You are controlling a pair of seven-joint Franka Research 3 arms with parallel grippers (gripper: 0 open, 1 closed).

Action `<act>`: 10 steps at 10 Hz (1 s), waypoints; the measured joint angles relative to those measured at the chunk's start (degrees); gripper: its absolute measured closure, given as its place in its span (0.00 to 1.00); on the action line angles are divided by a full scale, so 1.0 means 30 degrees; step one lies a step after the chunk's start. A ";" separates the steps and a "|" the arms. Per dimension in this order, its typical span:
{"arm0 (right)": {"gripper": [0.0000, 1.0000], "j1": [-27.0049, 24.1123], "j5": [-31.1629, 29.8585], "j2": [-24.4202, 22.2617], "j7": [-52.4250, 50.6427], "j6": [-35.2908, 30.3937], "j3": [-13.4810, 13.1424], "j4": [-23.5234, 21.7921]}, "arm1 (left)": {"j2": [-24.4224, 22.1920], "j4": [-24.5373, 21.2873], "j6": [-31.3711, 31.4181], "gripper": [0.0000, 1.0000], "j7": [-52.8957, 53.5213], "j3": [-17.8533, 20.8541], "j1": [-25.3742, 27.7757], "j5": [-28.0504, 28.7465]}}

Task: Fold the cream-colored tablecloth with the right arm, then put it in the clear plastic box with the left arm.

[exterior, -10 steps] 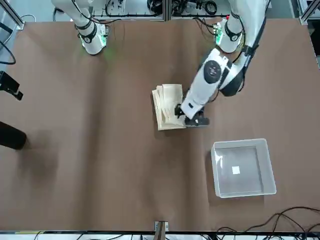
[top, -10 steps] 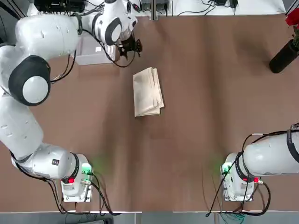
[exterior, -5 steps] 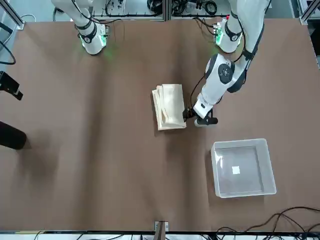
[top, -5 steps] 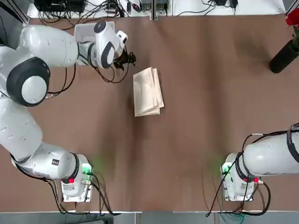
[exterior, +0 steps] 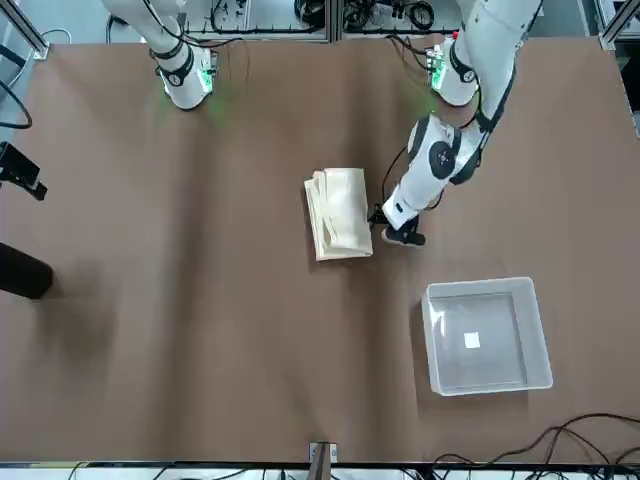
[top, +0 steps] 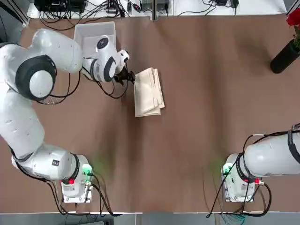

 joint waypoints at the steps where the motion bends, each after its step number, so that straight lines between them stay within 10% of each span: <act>1: 0.00 0.0000 0.0000 0.0000 0.0000 0.0009 -0.0002 0.0000 | 0.0182 0.0222 -0.0035 0.01 0.1475 0.0000 0.0003 -0.1168; 10: 0.00 -0.0045 0.0001 -0.0015 0.0034 0.0070 -0.0040 0.0032 | 0.0663 0.1676 -0.4311 0.05 1.1197 0.0743 -0.0073 -1.2397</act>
